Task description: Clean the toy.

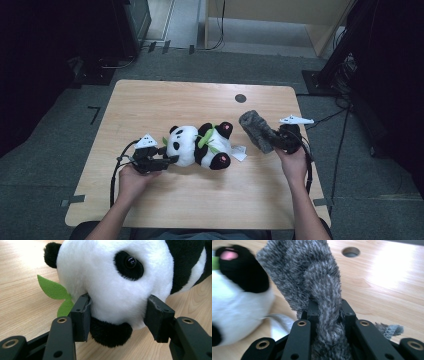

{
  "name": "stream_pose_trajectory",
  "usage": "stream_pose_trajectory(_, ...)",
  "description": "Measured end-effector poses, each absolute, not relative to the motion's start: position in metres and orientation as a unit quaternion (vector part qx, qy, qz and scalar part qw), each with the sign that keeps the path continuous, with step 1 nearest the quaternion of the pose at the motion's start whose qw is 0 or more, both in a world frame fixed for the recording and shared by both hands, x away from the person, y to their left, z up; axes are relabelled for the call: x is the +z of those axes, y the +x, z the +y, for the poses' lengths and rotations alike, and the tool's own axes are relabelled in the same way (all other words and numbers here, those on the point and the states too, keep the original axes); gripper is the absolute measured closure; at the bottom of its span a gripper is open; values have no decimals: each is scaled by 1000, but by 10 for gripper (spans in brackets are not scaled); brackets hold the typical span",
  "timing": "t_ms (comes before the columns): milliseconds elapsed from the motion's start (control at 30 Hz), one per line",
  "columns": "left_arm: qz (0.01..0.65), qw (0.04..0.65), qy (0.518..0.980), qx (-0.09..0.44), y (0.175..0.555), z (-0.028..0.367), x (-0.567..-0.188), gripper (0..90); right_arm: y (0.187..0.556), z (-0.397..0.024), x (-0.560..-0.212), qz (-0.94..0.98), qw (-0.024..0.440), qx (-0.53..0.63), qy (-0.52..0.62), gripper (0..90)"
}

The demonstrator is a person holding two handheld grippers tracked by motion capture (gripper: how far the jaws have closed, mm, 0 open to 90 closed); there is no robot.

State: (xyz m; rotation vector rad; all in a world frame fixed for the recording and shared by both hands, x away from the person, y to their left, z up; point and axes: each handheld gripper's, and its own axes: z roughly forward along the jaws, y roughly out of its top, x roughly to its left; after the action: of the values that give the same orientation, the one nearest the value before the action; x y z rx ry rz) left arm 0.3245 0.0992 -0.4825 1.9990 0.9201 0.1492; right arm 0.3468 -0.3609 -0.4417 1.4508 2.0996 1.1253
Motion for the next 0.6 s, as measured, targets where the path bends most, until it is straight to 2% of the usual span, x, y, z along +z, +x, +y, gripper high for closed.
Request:
stream_pose_trajectory(233, 372, 452, 808, 61, 325, 99, -483, 436, 369, -377, -461, 725, 183, 388, 540, 752)
stream_pose_trajectory(500, 371, 452, 809, 63, 325, 99, -483, 436, 387, -390, -485, 705, 218, 380, 558, 744)
stream_pose_trajectory(600, 370, 452, 809, 63, 325, 99, -483, 435, 390, -390, -493, 705, 223, 379, 556, 701)
